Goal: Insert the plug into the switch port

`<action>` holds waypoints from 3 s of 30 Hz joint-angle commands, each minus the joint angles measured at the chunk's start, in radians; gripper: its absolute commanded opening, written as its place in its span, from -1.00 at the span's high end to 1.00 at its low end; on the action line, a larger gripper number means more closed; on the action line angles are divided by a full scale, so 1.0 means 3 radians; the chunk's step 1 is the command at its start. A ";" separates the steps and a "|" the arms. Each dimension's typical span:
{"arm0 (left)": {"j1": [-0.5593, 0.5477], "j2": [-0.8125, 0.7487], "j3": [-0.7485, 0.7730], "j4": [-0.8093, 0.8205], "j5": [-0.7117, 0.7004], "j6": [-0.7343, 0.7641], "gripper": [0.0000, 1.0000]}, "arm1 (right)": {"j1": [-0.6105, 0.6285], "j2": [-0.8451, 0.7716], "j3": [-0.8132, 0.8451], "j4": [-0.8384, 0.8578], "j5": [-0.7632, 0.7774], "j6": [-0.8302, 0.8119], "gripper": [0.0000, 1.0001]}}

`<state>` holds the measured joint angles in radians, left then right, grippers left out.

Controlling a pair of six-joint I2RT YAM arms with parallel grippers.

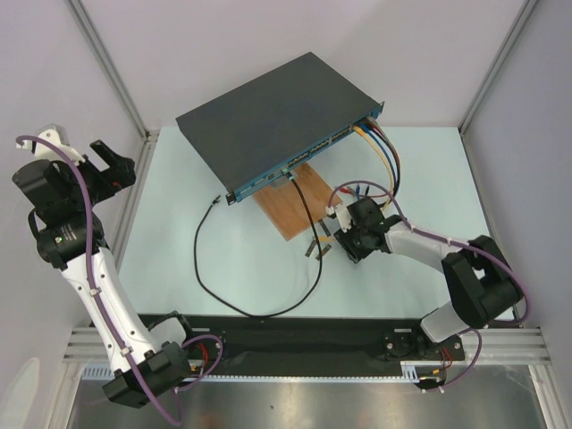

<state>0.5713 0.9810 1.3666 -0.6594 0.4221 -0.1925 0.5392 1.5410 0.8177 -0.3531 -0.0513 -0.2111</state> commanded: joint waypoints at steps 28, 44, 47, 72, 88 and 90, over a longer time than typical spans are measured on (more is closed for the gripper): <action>-0.0028 -0.0110 -0.0051 0.0132 0.0091 -0.0008 -1.00 | -0.0177 -0.0858 0.0818 -0.0393 -0.0781 0.0187 0.19; -0.0028 -0.0135 -0.0107 0.0137 0.0060 0.0069 -1.00 | -0.0538 -0.1633 0.0450 -0.1419 -0.0749 -0.0333 -0.99; -0.0028 -0.0141 -0.0117 0.0142 0.0076 0.0059 -1.00 | -0.1055 -0.1895 0.0648 -0.1782 -0.0974 -0.0844 -1.00; -0.0048 -0.0084 -0.0061 0.0173 0.0142 -0.0039 -1.00 | -0.2004 -0.1235 0.2353 -0.2080 -0.2346 -0.0817 -0.83; -0.0053 -0.0084 -0.0092 0.0127 0.0071 0.0003 -1.00 | -0.0222 -0.0495 0.0731 0.0036 -0.0402 0.0213 0.21; -0.0053 -0.0054 -0.0102 0.0132 0.0086 -0.0038 -1.00 | -0.0248 -0.0326 0.0772 0.0057 -0.0259 0.0320 0.20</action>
<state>0.5629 0.9619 1.3365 -0.6487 0.4477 -0.1932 0.4751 1.4075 1.0279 -0.4702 -0.2443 -0.1936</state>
